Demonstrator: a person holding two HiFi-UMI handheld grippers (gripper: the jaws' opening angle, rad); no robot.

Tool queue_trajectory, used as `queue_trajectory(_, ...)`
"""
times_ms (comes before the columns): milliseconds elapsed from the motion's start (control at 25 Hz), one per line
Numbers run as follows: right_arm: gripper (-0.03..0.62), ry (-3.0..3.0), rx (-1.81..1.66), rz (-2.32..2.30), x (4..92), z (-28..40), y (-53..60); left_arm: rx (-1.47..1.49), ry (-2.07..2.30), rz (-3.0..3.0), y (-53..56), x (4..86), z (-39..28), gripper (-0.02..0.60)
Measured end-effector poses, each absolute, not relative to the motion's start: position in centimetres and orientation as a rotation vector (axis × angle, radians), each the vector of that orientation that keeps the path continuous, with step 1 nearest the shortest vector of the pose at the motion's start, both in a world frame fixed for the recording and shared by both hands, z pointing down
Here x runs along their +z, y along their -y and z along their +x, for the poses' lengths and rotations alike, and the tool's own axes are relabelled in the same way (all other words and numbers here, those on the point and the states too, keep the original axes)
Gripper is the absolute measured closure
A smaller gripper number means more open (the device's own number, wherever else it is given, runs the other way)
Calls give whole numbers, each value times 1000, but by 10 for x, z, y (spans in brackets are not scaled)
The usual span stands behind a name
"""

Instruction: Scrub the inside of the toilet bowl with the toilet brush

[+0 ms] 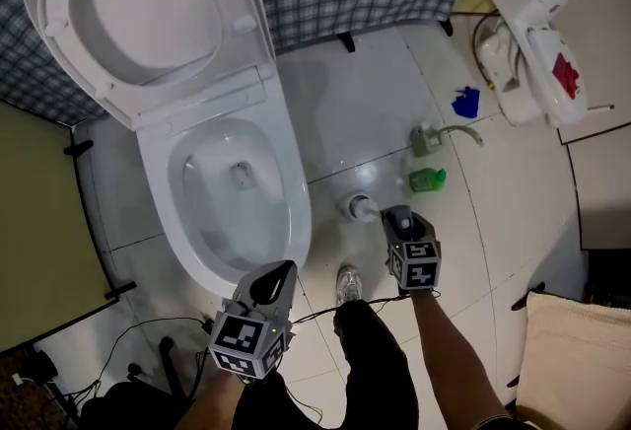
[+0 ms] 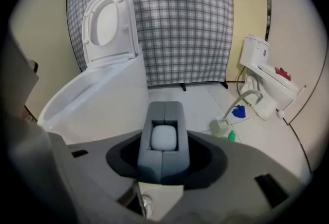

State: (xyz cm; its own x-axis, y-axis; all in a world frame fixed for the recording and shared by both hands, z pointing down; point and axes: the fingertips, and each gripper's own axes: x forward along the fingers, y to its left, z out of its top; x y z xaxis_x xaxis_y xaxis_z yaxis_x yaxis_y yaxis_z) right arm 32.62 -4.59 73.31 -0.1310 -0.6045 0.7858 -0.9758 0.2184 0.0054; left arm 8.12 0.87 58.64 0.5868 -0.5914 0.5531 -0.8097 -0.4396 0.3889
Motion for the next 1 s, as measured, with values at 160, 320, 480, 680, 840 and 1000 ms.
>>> queue_trajectory(160, 397, 1818, 692, 1448, 751, 324, 46, 452, 1096, 2183, -14, 592, 82, 572)
queue_trajectory(320, 398, 1799, 712, 1434, 775, 322, 49, 445, 1108, 2188, -12, 592, 78, 572)
queue_trajectory(480, 398, 1771, 741, 1427, 795, 322, 51, 442, 1123, 2187, -9, 597, 75, 571)
queue_trajectory(680, 395, 1767, 744, 1435, 803, 319, 58, 439, 1140, 2194, -5, 595, 71, 572)
queue_trajectory(840, 382, 1705, 689, 1418, 803, 323, 56, 466, 1132, 2200, -7, 593, 68, 572)
queue_trajectory(1000, 281, 1715, 738, 1439, 781, 323, 53, 457, 1154, 2197, -2, 575, 64, 572)
